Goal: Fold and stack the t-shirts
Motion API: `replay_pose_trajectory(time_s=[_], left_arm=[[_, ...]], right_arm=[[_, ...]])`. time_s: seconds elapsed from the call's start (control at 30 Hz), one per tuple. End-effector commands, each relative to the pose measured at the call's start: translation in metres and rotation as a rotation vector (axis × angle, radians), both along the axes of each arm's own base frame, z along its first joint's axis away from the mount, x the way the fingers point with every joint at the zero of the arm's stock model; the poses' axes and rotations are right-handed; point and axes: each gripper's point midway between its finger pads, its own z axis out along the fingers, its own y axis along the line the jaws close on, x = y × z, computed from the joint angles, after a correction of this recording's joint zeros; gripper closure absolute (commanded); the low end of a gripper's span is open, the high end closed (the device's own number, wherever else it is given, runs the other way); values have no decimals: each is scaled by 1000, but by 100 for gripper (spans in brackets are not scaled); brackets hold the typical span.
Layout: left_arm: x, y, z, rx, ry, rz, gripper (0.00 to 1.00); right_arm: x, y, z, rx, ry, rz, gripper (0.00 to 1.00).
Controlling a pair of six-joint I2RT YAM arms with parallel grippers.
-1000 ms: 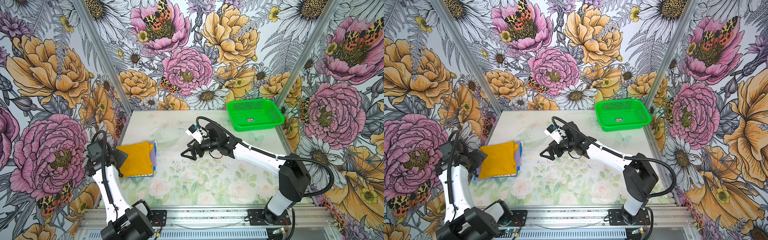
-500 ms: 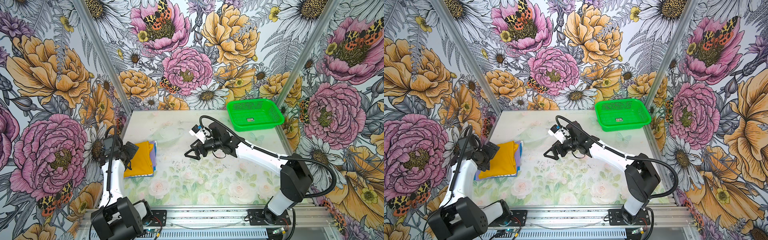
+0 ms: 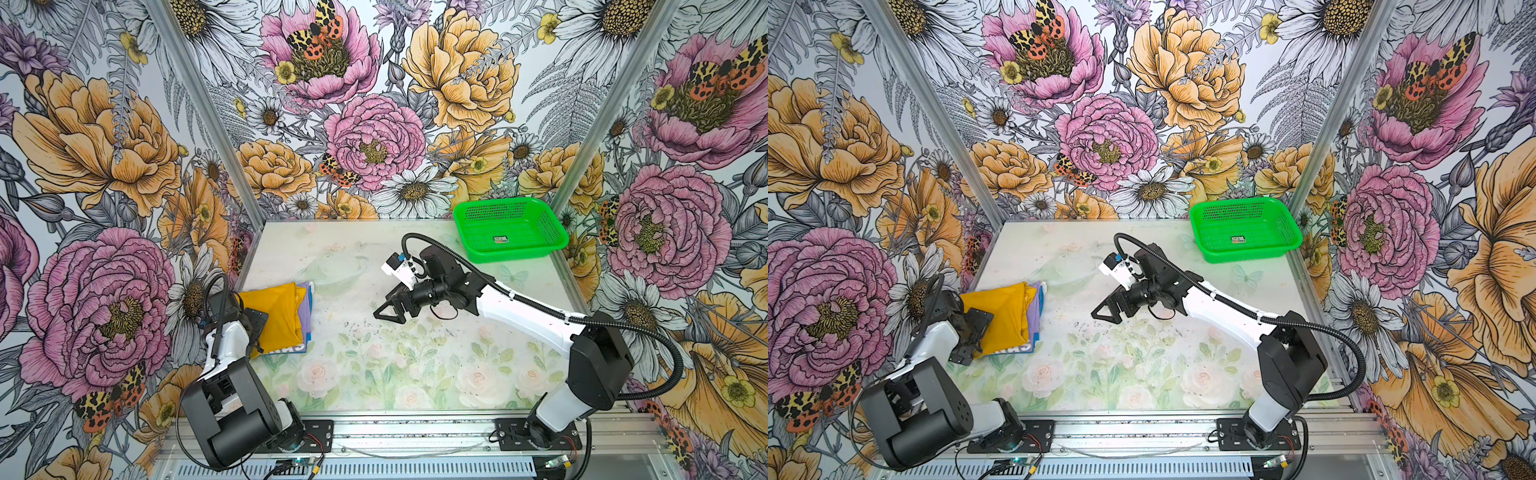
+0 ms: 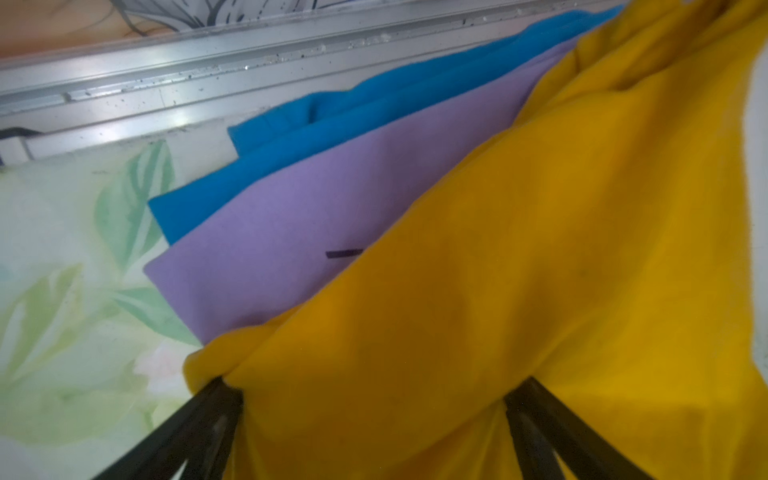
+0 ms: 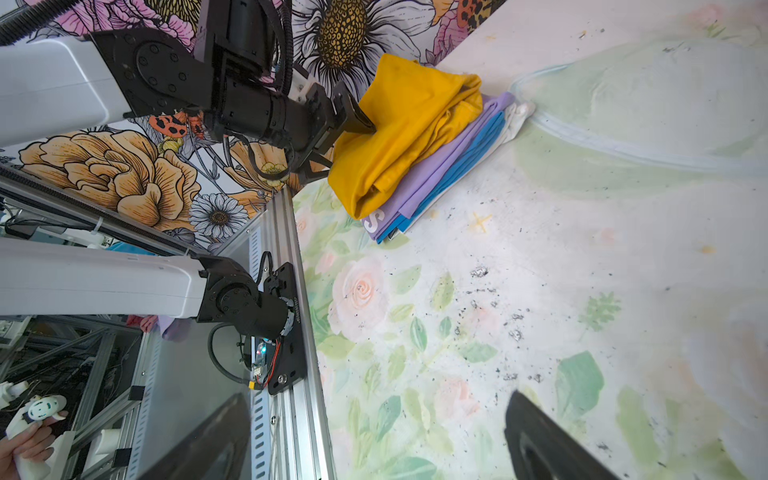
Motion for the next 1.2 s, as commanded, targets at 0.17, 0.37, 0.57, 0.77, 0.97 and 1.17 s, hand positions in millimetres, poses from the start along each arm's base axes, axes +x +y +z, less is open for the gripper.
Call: replay_pose_trajectory(time_s=[0.17,0.37,0.57,0.77,0.97,1.17], left_arm=[[52,15,97,216,-188,-198,1],[69,0,101,159,-208,-271,1],[83,-4,94,119,-241,-286,1],[118,3,58,85,-218,-271,1],[159,17,14,84,-215,-258,1],[164,9,69,181,-279,-312,1]], right_arm=[[-2,-6,21,9,-27,-29,4],[-3,-4,26,9,-26,-25,4],[-2,-3,27,7,-28,-23,4],[0,1,24,-7,-27,-27,4],[-2,-2,16,-33,-29,-44,4],[-6,-7,14,-46,-44,-59,4]])
